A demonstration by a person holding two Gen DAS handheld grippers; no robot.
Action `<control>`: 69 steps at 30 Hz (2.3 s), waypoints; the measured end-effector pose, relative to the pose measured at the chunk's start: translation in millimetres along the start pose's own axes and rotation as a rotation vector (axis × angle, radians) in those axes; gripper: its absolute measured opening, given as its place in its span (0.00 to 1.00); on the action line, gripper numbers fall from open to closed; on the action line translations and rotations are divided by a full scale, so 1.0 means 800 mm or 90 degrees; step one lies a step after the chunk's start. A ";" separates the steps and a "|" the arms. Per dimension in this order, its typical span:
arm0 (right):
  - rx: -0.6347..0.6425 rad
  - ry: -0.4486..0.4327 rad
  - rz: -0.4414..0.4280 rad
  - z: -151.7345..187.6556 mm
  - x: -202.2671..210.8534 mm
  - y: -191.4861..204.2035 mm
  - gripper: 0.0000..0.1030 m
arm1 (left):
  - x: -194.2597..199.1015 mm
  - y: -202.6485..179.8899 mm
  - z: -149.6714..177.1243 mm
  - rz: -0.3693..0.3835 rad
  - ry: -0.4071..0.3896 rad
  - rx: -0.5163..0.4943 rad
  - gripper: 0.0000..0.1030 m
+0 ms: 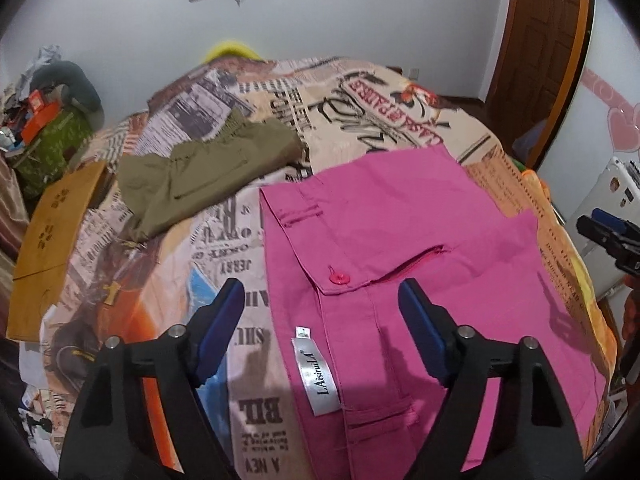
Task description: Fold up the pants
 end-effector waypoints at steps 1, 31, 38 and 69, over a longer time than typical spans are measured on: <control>0.003 0.008 -0.007 0.003 -0.006 0.001 0.84 | -0.004 0.002 0.001 0.004 0.007 0.002 0.71; 0.047 0.141 -0.094 0.055 -0.082 0.025 0.29 | -0.074 0.016 0.031 0.101 0.139 0.066 0.27; 0.050 0.145 -0.107 0.057 -0.086 0.031 0.16 | -0.067 0.016 0.029 0.062 0.129 0.031 0.05; 0.104 0.146 -0.012 0.041 -0.054 0.022 0.08 | -0.029 -0.001 0.021 -0.016 0.105 -0.055 0.08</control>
Point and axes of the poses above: each gripper's, at about its wrist camera, not at the fingertips, and x roughly against the way its jaws point, y to its left, z to its underside, the point moved 5 cm from there along -x, roughly the way its jaws point, and after that the axes turned 15 degrees about z, right-handed, at the moved point
